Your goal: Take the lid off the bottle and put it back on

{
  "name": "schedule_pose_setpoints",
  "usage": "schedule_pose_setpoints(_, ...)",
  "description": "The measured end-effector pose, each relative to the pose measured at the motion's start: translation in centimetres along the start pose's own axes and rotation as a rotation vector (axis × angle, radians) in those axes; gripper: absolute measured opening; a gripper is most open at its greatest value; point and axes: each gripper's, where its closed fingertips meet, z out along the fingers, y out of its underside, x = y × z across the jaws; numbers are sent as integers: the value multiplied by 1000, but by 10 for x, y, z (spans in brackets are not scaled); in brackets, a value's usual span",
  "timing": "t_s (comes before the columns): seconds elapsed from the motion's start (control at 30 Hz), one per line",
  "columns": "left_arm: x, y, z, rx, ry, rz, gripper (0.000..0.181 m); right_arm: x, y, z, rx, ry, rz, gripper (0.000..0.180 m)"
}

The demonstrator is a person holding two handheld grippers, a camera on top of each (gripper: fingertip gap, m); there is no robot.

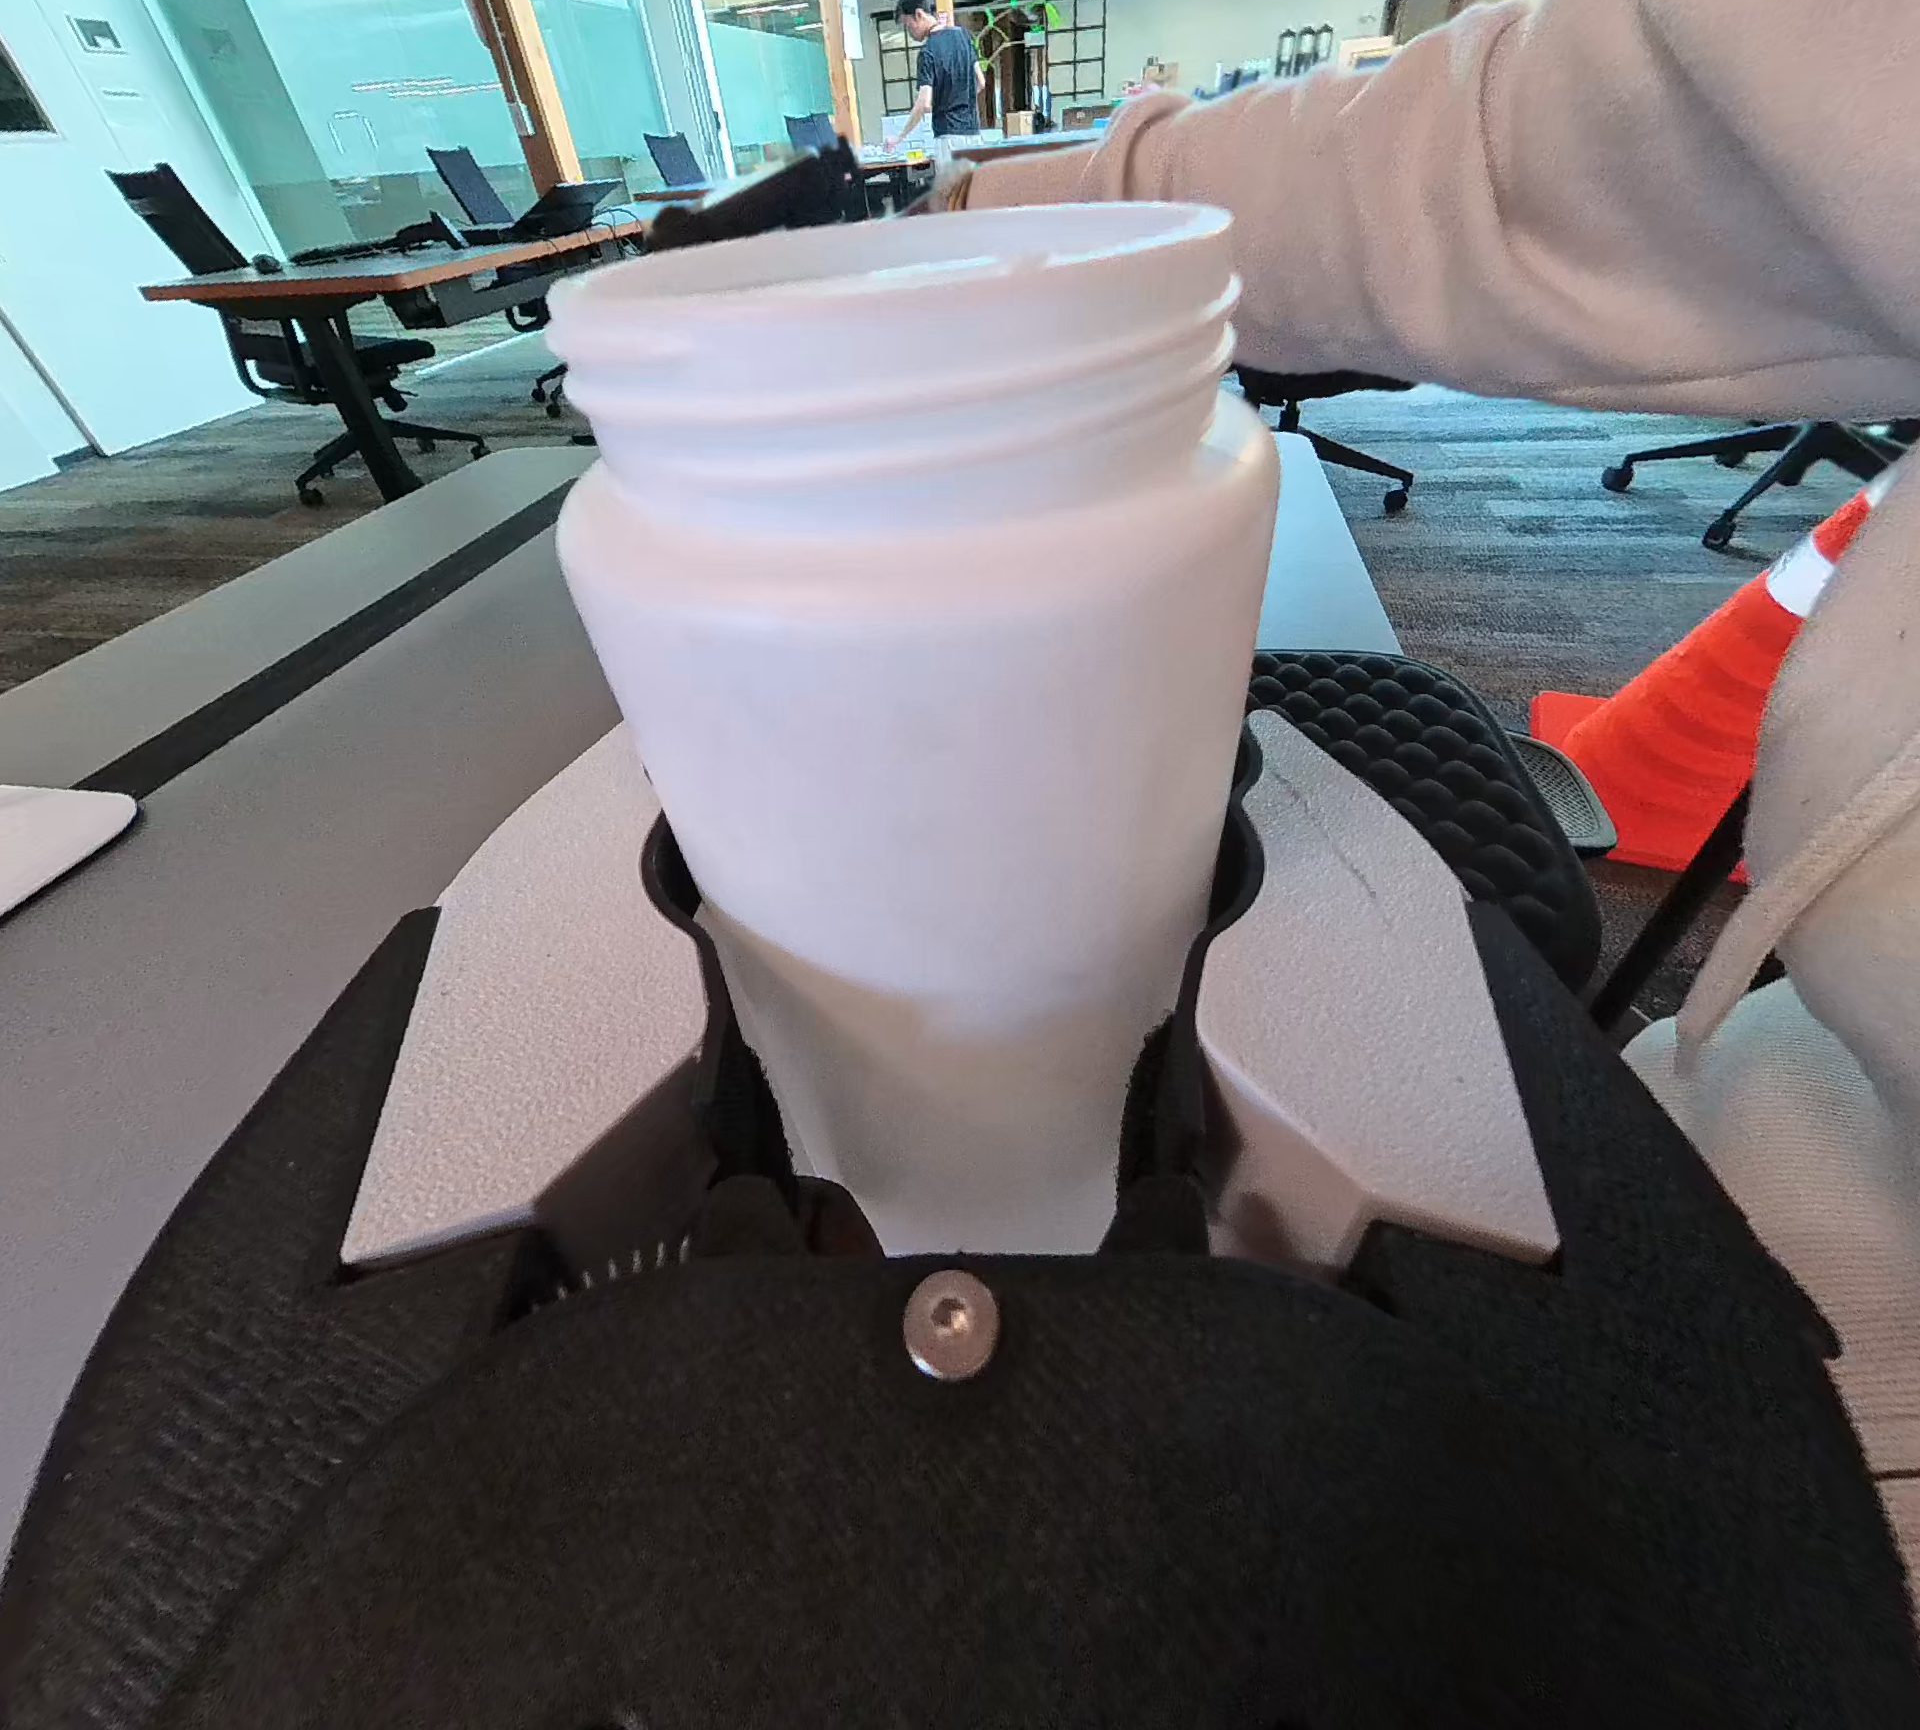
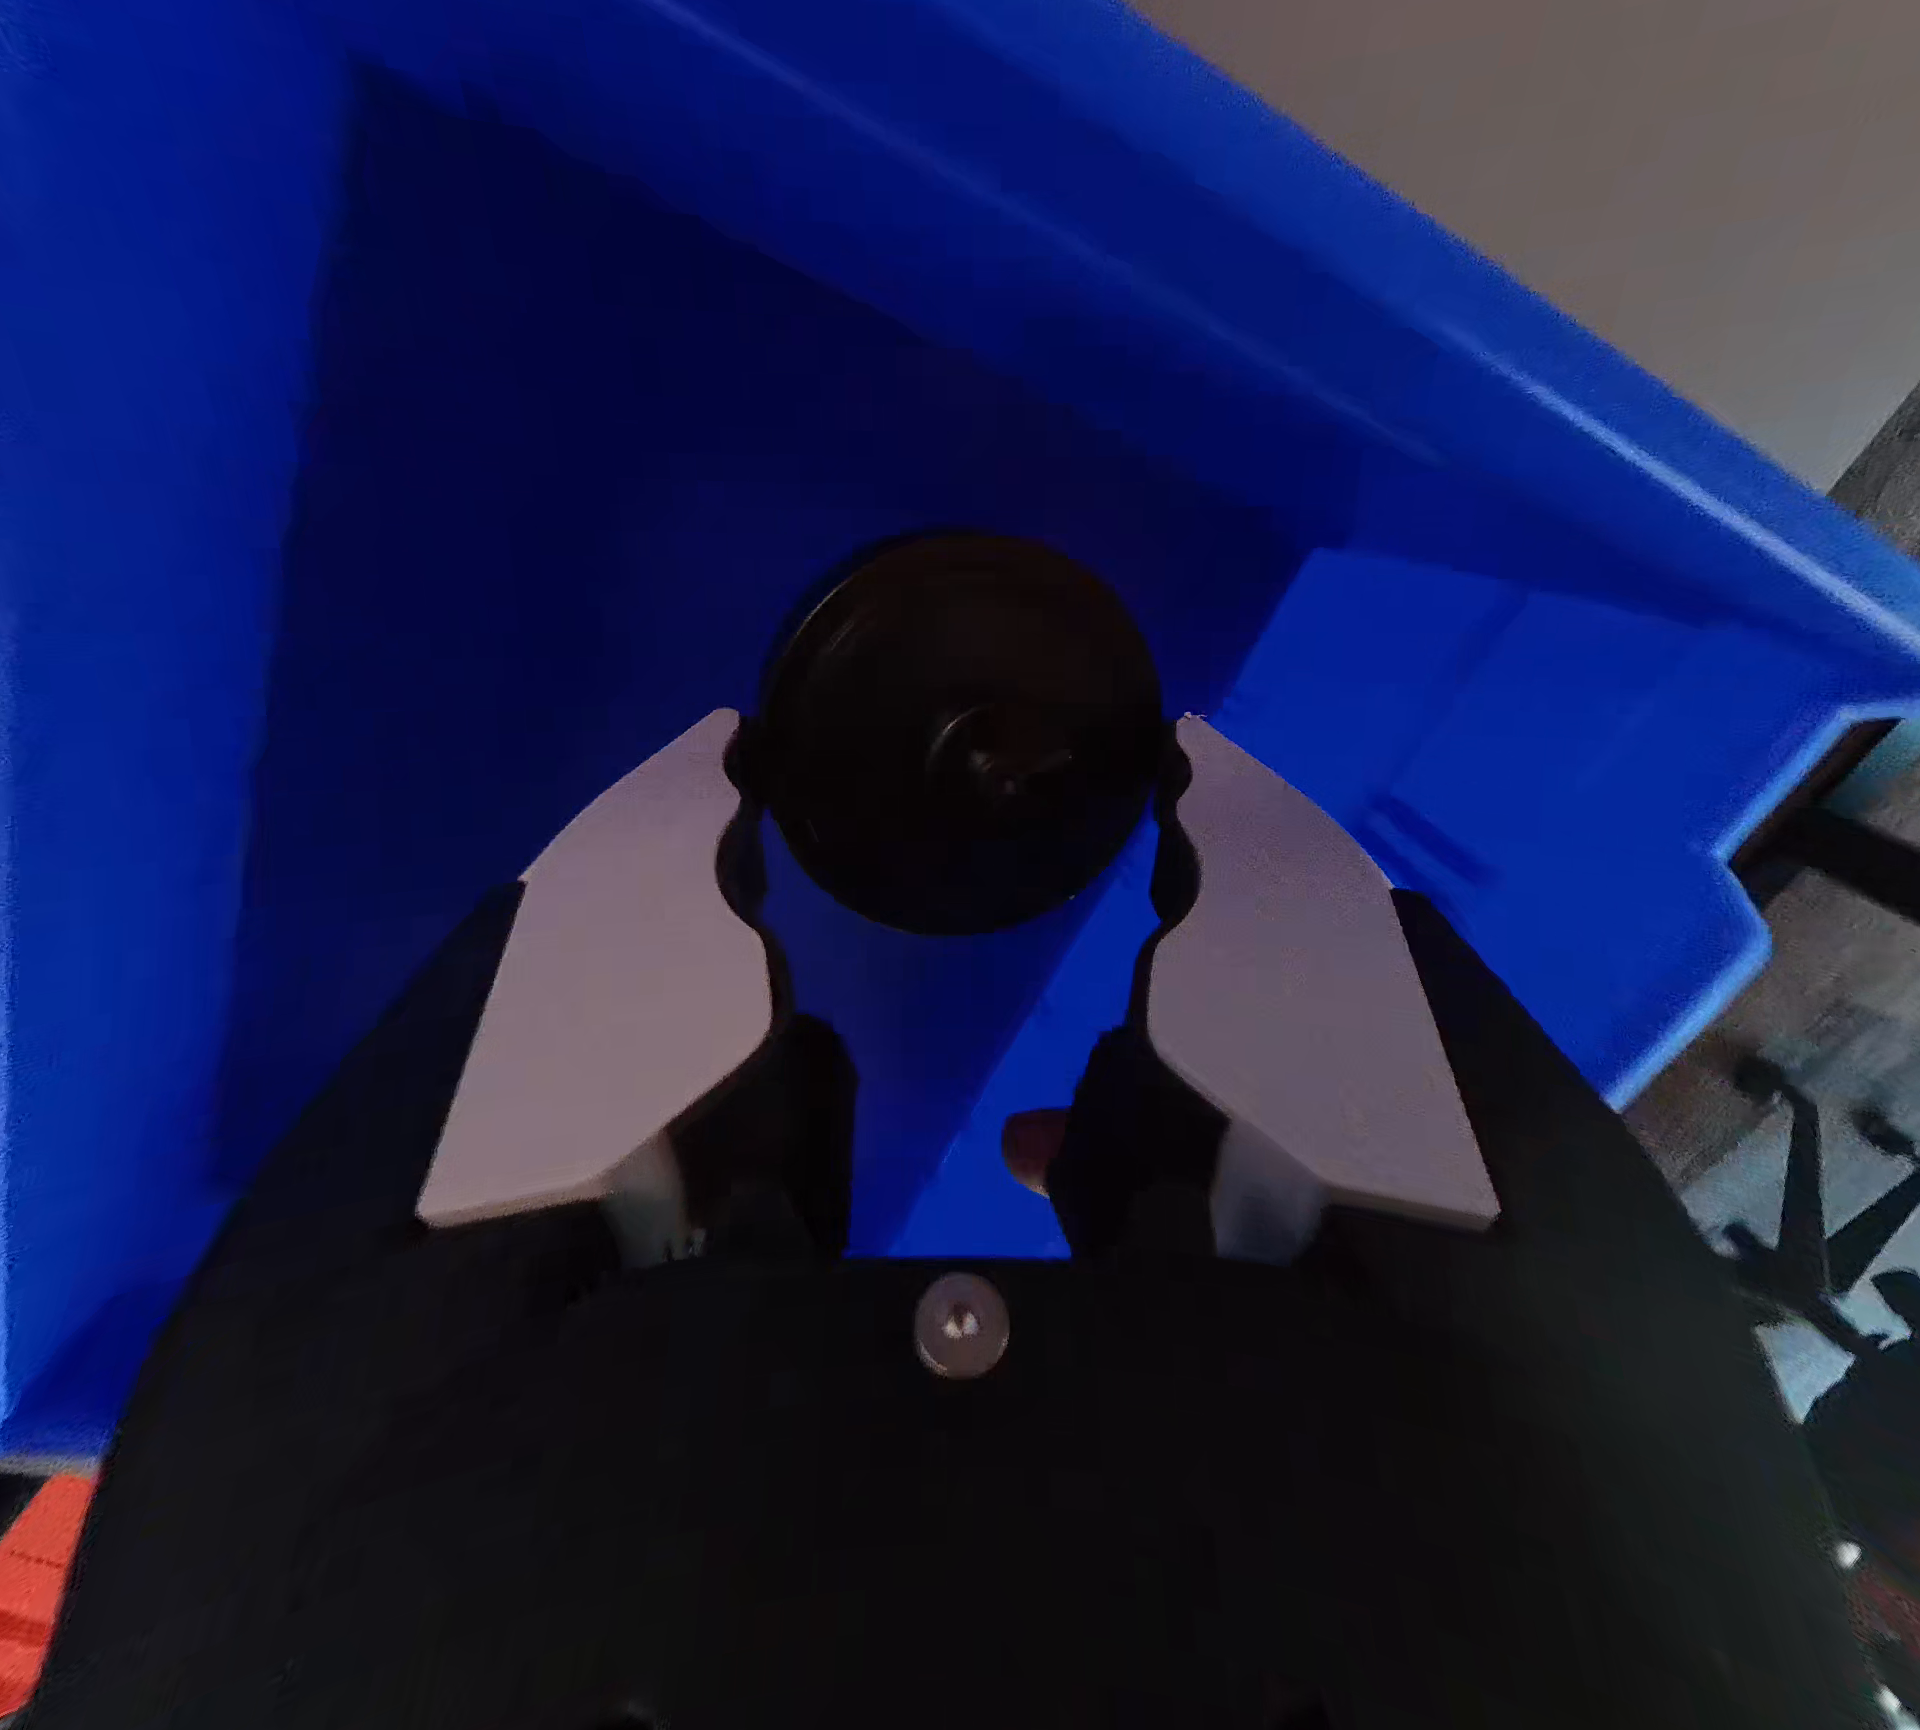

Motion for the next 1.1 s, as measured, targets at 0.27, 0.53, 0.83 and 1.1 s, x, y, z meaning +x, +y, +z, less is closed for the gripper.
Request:
schedule_pose_setpoints(0.27,-1,0,0,1,-1,0,98,12,0,24,-14,24,83,75)
schedule_pose_setpoints(0.53,-1,0,0,-2,-2,0,98,7,-25,-24,157,104,62,91)
schedule_pose_setpoints(0.83,-1,0,0,-4,-5,0,98,-230,-92,-215,1088,-406,-259,101)
schedule_pose_setpoints(1.1,-1,0,-1,-5,-5,1,98,-464,-27,-237,1311,-976,-673,119)
